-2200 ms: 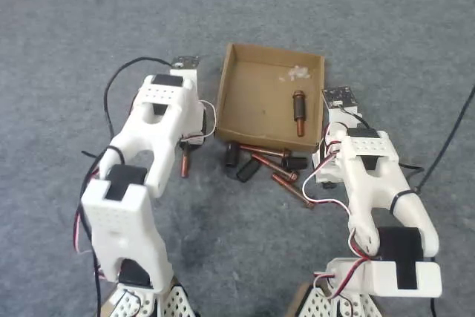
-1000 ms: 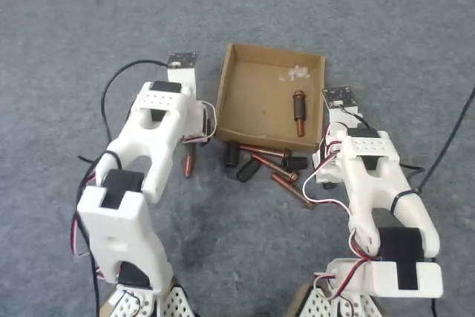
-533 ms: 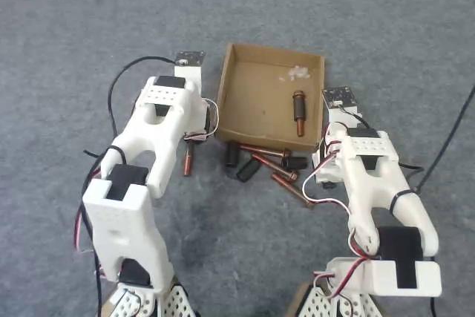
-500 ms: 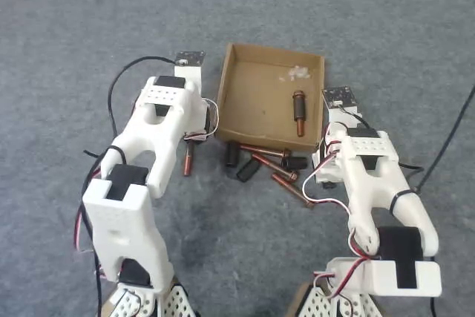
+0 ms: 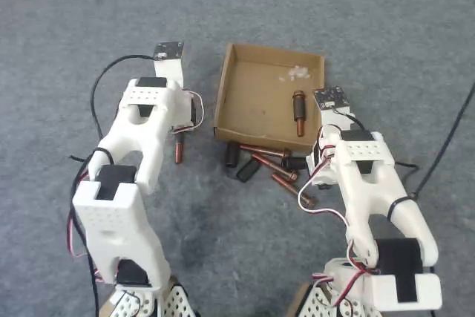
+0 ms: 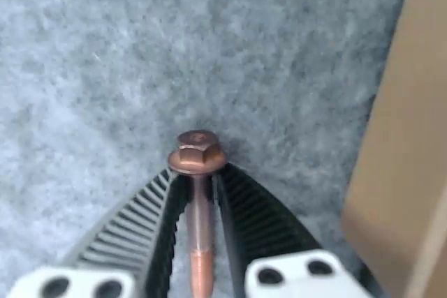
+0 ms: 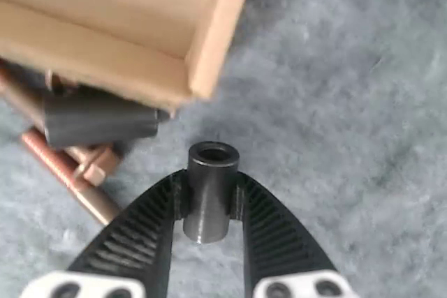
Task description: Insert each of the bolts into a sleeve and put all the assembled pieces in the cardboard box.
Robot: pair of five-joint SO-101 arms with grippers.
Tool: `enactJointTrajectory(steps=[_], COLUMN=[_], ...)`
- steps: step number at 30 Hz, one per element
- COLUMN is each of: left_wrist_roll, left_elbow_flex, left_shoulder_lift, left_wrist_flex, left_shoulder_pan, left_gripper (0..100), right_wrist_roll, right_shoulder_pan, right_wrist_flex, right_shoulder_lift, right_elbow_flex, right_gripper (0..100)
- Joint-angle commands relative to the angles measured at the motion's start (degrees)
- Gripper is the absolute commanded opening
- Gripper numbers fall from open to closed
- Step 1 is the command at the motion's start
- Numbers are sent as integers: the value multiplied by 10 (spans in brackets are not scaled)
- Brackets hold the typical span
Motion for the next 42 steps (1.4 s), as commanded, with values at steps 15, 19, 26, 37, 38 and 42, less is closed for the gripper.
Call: enactJointTrajectory(steps=[15,19,26,37,38,42], left_wrist_roll=[-11,-11,-11,-20,-32,-47], left_elbow_flex=[-6,-6,-6,-5,-5,-5], left_shoulder_lift=[-40,-40,-40,-40,-41,-41], left_wrist_flex=[-24,-24,-24,-30,-30,-29], left_shoulder_pan=[-25,-25,-23,-22,-22,-15], left_gripper=[10,10,10,10,10,10], right_wrist_roll=[6,4,3,5,6,6], right_shoulder_pan=[-33,-34,-45,-116,-121,-142], right_wrist_flex=[-256,-382,-617,-1019,-1047,-1189], right_shoulder_lift=[-186,-181,-101,-20,-15,-2], right_elbow_flex=[6,32,49,247,273,375], right_gripper=[6,6,6,6,6,6])
